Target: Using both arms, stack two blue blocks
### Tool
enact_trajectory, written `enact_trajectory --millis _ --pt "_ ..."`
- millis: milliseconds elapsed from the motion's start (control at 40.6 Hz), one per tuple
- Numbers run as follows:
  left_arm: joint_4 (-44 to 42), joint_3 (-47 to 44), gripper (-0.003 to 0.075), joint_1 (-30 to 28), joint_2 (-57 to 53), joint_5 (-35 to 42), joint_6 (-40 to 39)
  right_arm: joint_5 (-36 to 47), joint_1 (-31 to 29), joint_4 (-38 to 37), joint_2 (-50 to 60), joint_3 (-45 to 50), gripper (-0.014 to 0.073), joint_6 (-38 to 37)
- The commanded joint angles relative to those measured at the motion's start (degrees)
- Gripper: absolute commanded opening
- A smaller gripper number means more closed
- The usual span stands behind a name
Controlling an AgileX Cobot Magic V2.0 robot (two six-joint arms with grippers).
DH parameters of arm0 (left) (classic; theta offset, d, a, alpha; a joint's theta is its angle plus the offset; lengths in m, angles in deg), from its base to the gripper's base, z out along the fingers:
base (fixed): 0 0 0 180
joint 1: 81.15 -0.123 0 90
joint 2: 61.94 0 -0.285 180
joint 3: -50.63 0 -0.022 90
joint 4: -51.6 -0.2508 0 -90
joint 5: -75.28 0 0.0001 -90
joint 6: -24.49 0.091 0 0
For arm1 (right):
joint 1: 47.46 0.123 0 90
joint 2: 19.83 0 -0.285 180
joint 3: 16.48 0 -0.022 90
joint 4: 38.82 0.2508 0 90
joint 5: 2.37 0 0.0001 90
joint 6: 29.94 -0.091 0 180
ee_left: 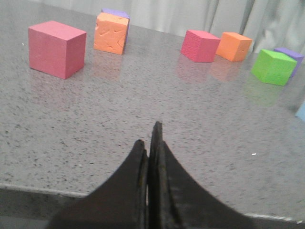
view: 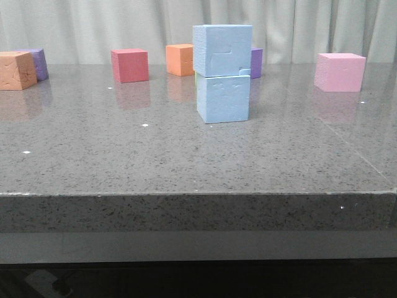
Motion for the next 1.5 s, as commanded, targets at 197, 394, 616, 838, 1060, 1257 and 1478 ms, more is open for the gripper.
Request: enact_trajectory --millis 197,394,616,838,1060,1257,1478 --pt "1.6 -4.8 -0.002 1.7 -1.2 18.6 10.2 3.7 -0.2 1.1 0.2 -1.2 -0.0067 0.4" --pt "1.6 -6.0 -0.002 2.4 -1.2 19.1 10.2 3.7 -0.2 1.1 0.2 -1.2 -0.0067 0.4" --pt "1.6 -6.0 -0.002 2.4 -1.1 19.6 10.2 3.7 -0.2 1.1 0.2 -1.2 -0.0067 0.4" --pt "-8.7 -6.0 -0.002 2.4 -1.1 20.7 0.3 3.7 -0.2 1.1 0.2 -1.2 -0.0067 0.4" --pt "-10.7 -6.0 -0.002 2.4 -1.1 20.7 -1.5 3.7 -0.2 1.1 0.2 -1.2 -0.0067 0.4" --pt "-10.7 -6.0 -0.002 2.4 -1.1 20.6 -1.4 3.7 -0.2 1.1 0.2 -1.2 -0.0067 0.4" --pt "-10.4 -6.0 -0.002 2.4 -1.1 20.6 -1.4 3.7 -0.2 1.1 0.2 -1.2 -0.0067 0.4"
